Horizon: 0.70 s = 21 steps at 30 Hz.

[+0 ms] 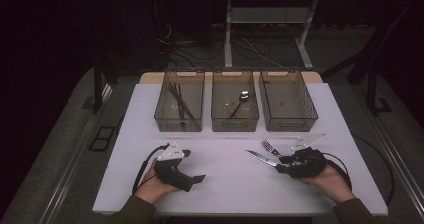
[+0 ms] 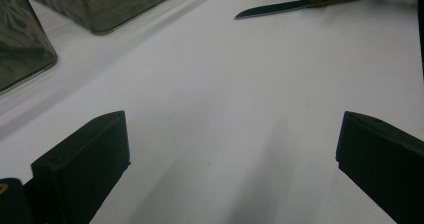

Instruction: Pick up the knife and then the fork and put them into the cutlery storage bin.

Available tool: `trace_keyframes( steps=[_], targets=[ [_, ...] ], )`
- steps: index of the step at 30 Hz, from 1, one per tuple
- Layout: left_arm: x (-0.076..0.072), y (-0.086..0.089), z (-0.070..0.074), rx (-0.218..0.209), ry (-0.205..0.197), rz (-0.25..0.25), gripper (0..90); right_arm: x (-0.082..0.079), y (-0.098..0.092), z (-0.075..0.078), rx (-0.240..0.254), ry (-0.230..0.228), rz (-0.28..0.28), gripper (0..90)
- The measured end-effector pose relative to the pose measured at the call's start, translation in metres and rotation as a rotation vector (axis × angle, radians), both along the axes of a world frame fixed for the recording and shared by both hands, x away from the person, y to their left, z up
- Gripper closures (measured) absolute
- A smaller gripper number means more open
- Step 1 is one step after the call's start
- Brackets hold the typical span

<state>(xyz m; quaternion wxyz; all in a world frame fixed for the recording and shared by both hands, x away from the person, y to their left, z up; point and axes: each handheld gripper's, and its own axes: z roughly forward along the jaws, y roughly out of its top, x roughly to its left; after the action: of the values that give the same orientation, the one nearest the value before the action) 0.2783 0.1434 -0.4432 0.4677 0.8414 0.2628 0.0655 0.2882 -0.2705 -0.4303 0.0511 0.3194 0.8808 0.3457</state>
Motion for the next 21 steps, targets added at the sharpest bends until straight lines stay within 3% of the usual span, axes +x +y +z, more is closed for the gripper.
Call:
trace_keyframes(
  steps=[6, 14, 21],
  targets=[
    [0.000, 0.001, 0.001, 0.002, -0.002, -0.003, 0.0, 0.012, 0.003, -0.006, -0.036, 0.005, 0.007, 63.4],
    [0.000, 0.001, 0.000, 0.004, -0.002, -0.003, 0.0, 0.009, 0.008, -0.011, -0.068, -0.003, 0.029, 66.6],
    [0.000, 0.000, -0.001, 0.011, 0.001, -0.005, 0.0, 0.006, 0.010, -0.012, -0.089, -0.036, 0.032, 71.0]
  ],
)
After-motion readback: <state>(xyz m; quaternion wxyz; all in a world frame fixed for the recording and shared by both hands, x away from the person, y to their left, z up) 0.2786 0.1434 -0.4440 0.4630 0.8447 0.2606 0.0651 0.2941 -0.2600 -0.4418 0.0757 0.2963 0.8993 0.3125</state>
